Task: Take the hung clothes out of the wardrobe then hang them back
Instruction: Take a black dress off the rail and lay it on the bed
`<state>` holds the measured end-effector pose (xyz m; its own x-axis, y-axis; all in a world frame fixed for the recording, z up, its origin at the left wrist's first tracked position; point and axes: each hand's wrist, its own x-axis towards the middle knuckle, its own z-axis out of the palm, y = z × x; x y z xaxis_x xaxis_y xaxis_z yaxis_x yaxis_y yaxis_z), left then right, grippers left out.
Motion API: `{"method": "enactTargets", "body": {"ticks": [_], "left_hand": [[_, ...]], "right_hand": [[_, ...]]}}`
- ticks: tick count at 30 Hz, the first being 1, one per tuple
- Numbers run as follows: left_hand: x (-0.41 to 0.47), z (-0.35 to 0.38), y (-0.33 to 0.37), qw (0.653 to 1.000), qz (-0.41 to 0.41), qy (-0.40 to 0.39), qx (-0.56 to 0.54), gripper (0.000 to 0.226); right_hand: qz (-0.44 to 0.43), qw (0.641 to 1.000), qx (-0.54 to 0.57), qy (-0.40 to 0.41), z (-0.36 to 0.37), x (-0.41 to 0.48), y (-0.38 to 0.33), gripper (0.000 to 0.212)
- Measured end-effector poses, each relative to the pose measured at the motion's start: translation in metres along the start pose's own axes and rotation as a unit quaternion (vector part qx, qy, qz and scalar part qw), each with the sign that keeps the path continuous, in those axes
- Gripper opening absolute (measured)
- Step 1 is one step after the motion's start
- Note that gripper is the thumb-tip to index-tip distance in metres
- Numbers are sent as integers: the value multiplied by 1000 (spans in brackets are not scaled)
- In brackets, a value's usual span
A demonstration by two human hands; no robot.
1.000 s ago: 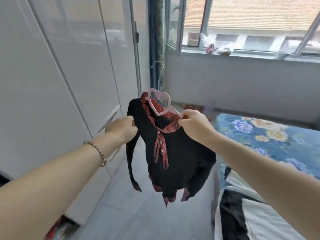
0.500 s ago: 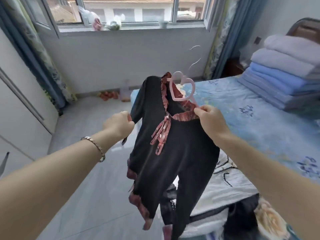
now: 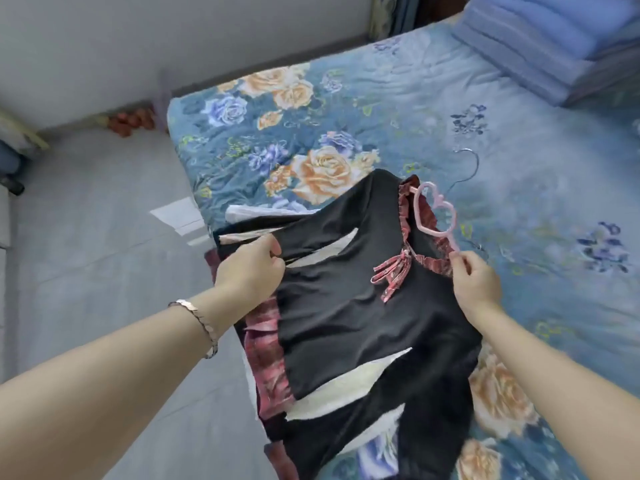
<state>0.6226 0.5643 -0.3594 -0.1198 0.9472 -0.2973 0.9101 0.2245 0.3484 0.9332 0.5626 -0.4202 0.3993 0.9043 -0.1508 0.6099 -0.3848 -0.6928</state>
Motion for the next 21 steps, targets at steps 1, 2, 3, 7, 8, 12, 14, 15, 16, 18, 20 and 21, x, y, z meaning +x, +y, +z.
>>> {"method": "enactTargets", "body": {"ticks": [1, 2, 3, 7, 8, 12, 14, 15, 16, 18, 20, 21], "left_hand": [[10, 13, 4, 1000, -1, -4, -4, 25], [20, 25, 8, 1000, -1, -8, -7, 24], [28, 37, 11, 1000, -2, -15, -9, 23], [58, 77, 17, 999, -12, -46, -9, 21], [64, 85, 18, 998, -15, -52, -8, 22], [81, 105, 12, 998, -19, -64, -3, 21], [83, 107, 5, 997, -34, -67, -8, 21], [81, 107, 0, 997, -44, -68, -10, 20], [79, 106, -6, 996, -53, -70, -10, 20], [72, 99, -17, 995, -69, -75, -6, 20], [66, 87, -31, 993, -84, -81, -7, 20], [62, 78, -38, 992, -92, -86, -10, 18]], "right_hand": [[17, 1000, -9, -1, 9, 11, 17, 26], [34, 999, -17, -2, 19, 21, 33, 27], [47, 999, -25, -2, 28, 31, 49, 29], [85, 993, -76, 19, 52, 70, 100, 30], [91, 991, -98, 29, 54, 78, 107, 29], [151, 966, -204, 60, 59, 100, 109, 35], [159, 964, -212, 37, 69, 102, 96, 38], [135, 966, -222, 4, 77, 100, 90, 38], [100, 964, -240, -44, 84, 95, 80, 36], [27, 954, -258, -152, 99, 83, 57, 33], [-18, 930, -247, -270, 110, 68, 23, 32], [-30, 915, -243, -320, 115, 58, 3, 32]]}}
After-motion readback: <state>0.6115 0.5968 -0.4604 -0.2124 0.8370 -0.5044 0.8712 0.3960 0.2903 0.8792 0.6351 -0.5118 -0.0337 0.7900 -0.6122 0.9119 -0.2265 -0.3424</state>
